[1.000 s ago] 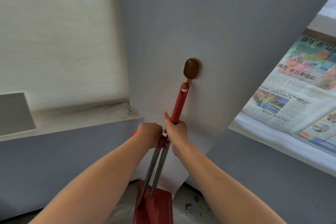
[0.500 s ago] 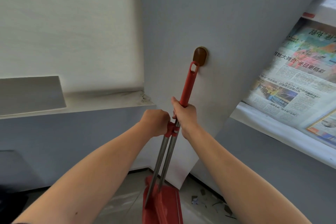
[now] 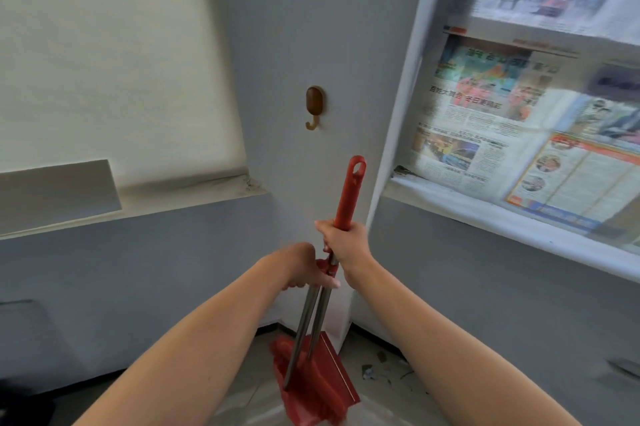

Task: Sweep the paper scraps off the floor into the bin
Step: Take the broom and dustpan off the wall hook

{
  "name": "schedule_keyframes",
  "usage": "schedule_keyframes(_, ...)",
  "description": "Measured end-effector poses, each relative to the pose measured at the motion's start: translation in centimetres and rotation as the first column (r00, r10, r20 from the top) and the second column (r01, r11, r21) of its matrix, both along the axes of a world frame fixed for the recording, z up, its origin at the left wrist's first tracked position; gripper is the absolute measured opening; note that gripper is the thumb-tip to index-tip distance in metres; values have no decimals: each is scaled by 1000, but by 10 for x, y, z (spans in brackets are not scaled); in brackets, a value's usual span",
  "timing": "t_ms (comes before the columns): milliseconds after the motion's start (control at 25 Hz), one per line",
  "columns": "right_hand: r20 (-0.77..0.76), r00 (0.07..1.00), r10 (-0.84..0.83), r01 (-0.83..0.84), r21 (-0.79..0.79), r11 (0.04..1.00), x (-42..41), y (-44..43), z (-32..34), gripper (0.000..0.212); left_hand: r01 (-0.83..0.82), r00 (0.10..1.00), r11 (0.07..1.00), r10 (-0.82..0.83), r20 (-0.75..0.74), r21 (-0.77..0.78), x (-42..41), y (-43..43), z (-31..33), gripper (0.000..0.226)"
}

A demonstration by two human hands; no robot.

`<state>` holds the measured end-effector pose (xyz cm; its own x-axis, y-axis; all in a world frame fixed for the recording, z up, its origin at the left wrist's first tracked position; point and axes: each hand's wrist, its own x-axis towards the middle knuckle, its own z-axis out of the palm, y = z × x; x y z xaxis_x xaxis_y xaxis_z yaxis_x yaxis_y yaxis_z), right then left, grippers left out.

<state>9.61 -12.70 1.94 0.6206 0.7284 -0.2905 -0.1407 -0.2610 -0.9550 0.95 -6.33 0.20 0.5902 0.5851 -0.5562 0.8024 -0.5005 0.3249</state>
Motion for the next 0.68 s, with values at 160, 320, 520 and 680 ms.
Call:
schedule_keyframes(160,-36,999,6,-3,66,998,11,-76,7,29,24,995,944,-55,84,329,9,-77,-10,51)
schedule_keyframes(320,6,999,35,-36,145,989,23,-154,-1,35,51,989,905,-103,101,422,13,-155,-18,58)
schedule_keyframes(520,13,994,-105,102,155,983,62,-224,-5,33,20,979,916,-100,179,401,8,-224,-16,47)
schedule_keyframes(680,-101,975,-198,219,288,932,99,-289,-9,37,-62,977,918,-24,212,391,-43,-248,-43,55)
